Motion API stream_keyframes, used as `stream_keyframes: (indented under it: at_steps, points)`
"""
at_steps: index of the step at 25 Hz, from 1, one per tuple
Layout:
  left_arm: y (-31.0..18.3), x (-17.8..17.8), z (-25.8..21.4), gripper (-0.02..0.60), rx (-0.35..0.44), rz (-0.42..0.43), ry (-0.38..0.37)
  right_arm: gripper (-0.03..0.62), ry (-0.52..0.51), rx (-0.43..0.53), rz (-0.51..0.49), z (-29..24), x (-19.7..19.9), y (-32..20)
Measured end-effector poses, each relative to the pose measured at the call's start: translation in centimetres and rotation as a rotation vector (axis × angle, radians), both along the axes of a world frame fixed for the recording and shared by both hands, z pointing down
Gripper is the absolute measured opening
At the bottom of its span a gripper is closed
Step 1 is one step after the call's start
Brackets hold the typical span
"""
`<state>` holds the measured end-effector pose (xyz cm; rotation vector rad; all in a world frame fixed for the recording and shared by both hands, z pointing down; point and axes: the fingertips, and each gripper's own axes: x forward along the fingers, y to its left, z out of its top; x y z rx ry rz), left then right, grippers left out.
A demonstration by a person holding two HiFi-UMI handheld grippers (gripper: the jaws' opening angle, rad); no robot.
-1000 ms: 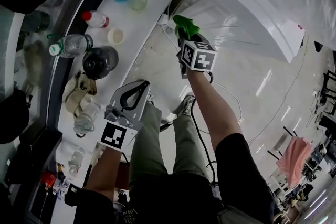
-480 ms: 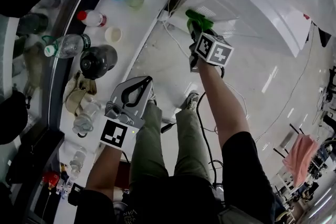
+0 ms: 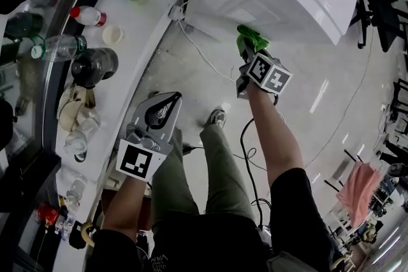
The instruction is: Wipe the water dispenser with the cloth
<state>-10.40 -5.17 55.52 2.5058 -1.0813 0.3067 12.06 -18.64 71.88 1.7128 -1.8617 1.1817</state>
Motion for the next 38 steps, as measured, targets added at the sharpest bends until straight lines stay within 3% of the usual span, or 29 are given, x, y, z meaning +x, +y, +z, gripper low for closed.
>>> stream_keyframes:
  at_steps: [6, 9, 13, 19, 27, 31, 38]
  points:
    - [1.2, 2.8, 0.7, 0.003, -0.004, -0.003, 0.021, 0.119, 0.006, -0.013, 0.028, -0.4, 4.7, 2.6]
    - [1.1, 3.3, 0.8, 0.002, -0.009, -0.005, 0.030, 0.118, -0.029, -0.015, 0.024, -0.6, 4.9, 3.4]
    - [0.4, 1.7, 0.6, 0.002, -0.010, -0.021, 0.038, 0.118, -0.061, -0.012, -0.030, -0.2, 1.0, 4.0]
    - [-1.3, -4.2, 1.3, 0.002, -0.006, -0.038, -0.028, 0.118, -0.124, -0.028, -0.179, 2.6, -10.3, 1.2]
    - [-4.4, -11.0, 1.5, 0.002, 0.032, -0.077, -0.070, 0.119, -0.073, -0.032, -0.268, 6.2, -19.3, -5.5]
    - [-5.2, -12.7, 1.9, 0.002, 0.039, -0.080, -0.067, 0.118, -0.041, -0.037, -0.238, 7.3, -20.3, -8.4]
    - [-5.1, -11.6, 2.9, 0.003, 0.020, -0.039, -0.061, 0.120, 0.008, -0.044, -0.177, 7.7, -16.9, -8.6]
